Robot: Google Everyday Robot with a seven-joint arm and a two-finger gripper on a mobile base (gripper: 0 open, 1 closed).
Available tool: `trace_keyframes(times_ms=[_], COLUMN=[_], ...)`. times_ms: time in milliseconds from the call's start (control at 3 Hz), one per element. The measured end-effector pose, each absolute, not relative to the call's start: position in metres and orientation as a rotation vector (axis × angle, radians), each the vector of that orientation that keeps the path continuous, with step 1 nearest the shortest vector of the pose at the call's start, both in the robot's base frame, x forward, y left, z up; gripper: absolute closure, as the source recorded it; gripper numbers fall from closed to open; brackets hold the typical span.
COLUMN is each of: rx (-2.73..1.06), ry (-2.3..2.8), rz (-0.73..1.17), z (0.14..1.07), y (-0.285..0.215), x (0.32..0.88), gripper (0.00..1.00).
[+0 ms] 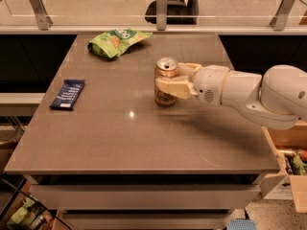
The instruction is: Move orange can near green rice chip bag
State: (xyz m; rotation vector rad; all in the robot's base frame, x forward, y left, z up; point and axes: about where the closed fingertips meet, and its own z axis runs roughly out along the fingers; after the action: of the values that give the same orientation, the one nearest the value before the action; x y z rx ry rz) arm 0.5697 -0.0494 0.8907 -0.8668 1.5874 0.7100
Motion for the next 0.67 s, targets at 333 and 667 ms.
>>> trace_keyframes(times_ms=[333,667], rx=[-0.871,-0.876], ry=[1.585,1.586], rz=[0.712,0.709], z=[0.8915,0.8928], y=[-0.0471,-0.0453], x=[0.5692,0.5699], gripper=[1.0,1.0])
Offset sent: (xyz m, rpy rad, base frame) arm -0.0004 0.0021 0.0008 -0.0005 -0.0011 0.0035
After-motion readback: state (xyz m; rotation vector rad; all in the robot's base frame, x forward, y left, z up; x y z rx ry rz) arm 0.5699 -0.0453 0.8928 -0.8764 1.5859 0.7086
